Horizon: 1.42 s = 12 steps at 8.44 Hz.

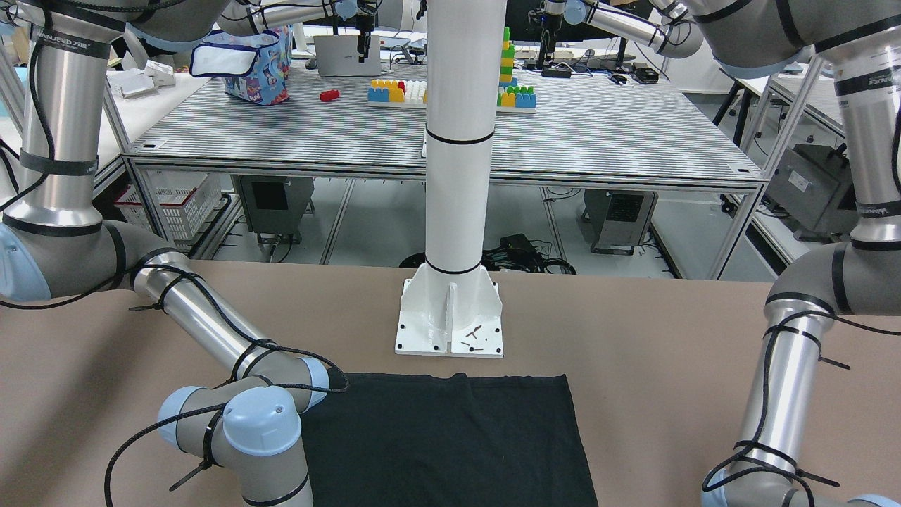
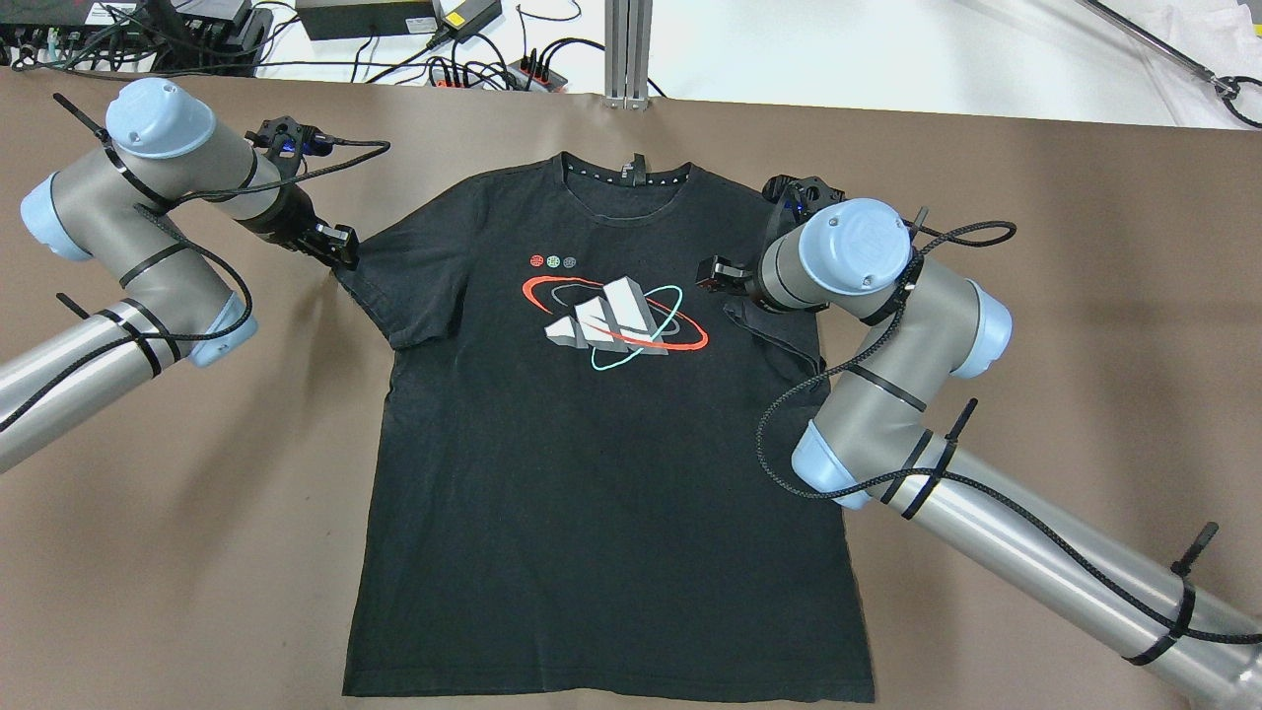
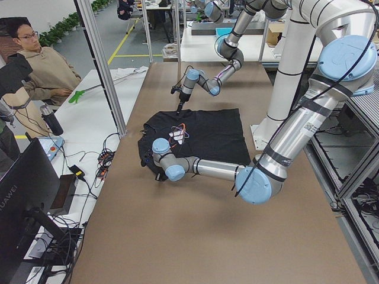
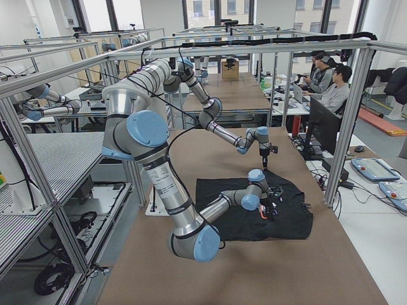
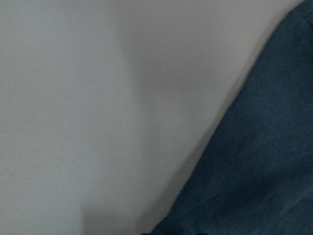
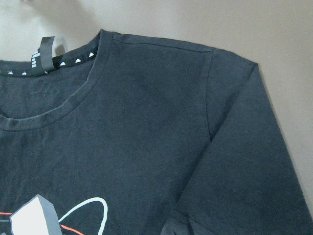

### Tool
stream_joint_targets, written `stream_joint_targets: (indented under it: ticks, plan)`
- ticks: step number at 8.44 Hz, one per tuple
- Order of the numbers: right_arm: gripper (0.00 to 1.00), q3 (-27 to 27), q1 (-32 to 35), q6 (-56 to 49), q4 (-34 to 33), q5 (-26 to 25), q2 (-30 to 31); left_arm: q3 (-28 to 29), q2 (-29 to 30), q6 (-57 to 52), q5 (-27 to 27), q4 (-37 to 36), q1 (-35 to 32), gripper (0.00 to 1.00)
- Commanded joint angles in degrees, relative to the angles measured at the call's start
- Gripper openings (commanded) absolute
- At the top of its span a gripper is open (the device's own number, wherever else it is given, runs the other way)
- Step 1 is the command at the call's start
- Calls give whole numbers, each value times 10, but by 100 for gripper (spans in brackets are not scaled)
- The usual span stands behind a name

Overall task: Fold clothes
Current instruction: 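Bring the left gripper in to the shirt's other shoulder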

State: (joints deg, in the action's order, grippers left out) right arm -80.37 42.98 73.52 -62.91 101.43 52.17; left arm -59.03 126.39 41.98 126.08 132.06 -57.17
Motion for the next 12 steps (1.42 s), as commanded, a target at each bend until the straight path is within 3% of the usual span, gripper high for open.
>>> stream_joint_targets:
  ticks: [1, 3, 5, 7, 9, 12]
  plan:
    - [95, -1, 0, 4, 1, 0, -1, 1, -3, 0, 0, 0, 0, 43]
    - [95, -1, 0, 5, 2, 0, 0, 4, -3, -1, 0, 0, 0, 39]
    - [95, -1, 0, 5, 2, 0, 0, 3, -3, 0, 1, 0, 0, 0]
    - [95, -1, 0, 5, 2, 0, 0, -15, 5, 8, 8, 0, -4, 0]
    - [95, 0, 0, 0, 2, 0, 0, -73, 11, 74, 36, -7, -4, 0]
    - [95, 1, 0, 0, 2, 0, 1, -68, 68, 179, 26, -15, 23, 0]
